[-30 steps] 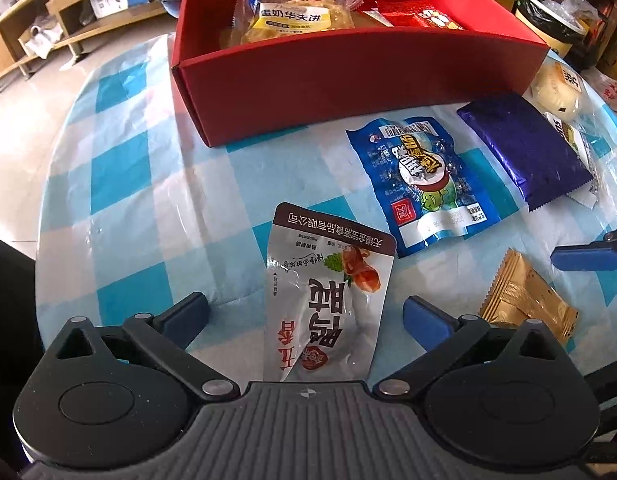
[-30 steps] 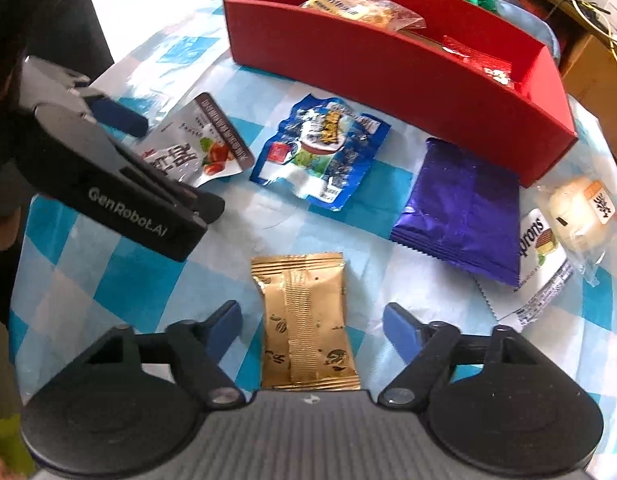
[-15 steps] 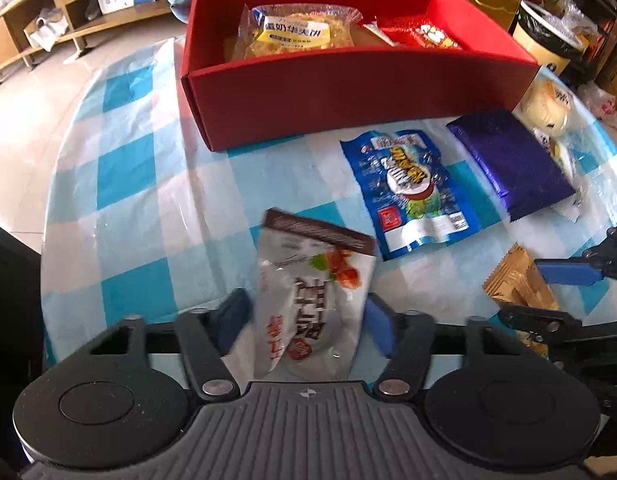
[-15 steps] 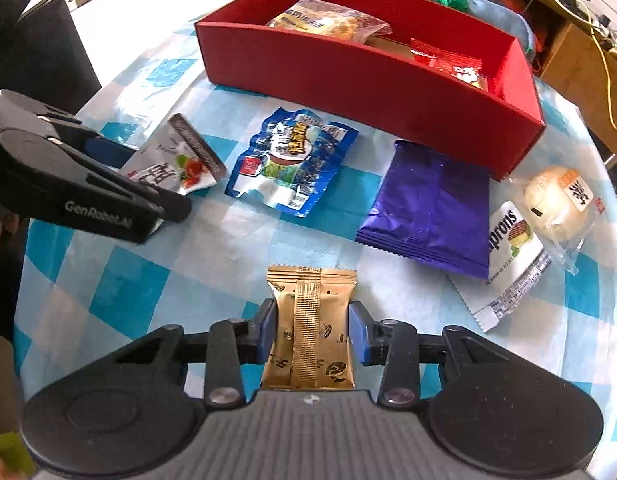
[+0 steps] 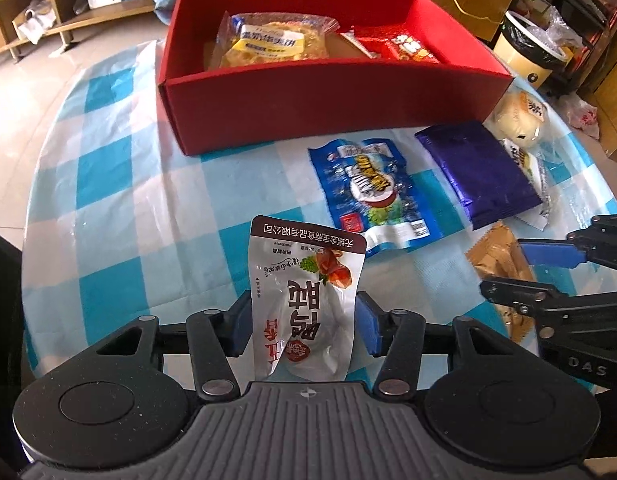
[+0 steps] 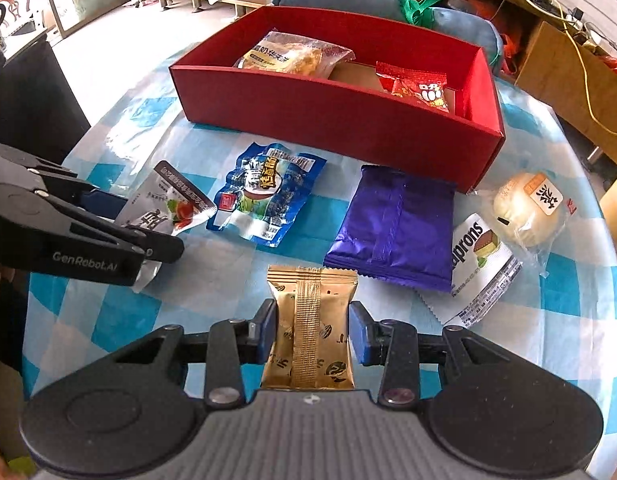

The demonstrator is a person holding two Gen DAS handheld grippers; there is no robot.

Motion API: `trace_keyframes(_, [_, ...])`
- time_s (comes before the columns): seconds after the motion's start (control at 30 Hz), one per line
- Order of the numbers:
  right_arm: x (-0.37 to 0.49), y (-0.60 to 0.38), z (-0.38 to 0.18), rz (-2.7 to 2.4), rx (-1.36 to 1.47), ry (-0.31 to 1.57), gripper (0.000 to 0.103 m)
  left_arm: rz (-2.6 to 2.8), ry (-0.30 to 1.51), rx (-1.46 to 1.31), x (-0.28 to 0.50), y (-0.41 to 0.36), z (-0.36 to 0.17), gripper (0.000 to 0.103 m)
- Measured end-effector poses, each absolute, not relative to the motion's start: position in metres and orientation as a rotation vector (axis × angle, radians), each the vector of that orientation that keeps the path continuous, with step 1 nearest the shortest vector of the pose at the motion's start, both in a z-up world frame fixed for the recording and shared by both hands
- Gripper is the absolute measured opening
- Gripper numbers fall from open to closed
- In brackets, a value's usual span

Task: Organize snacks
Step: 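Carry the white pouch and gold cake with both tools over the red box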

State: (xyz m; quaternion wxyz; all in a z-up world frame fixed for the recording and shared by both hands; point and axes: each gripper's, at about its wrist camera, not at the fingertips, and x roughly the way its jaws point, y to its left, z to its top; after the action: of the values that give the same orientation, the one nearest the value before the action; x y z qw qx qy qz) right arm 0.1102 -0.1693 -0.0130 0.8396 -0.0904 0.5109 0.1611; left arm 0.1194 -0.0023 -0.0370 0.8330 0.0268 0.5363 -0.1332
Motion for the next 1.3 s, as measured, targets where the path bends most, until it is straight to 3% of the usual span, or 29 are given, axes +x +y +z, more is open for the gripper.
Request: trace_keyframes(1.3, [0.196,-0.195,0.061,0.256,-0.053,0.835,0.034,-0.291,0.923,-0.036,0.186,-0.037,0.038,0.06])
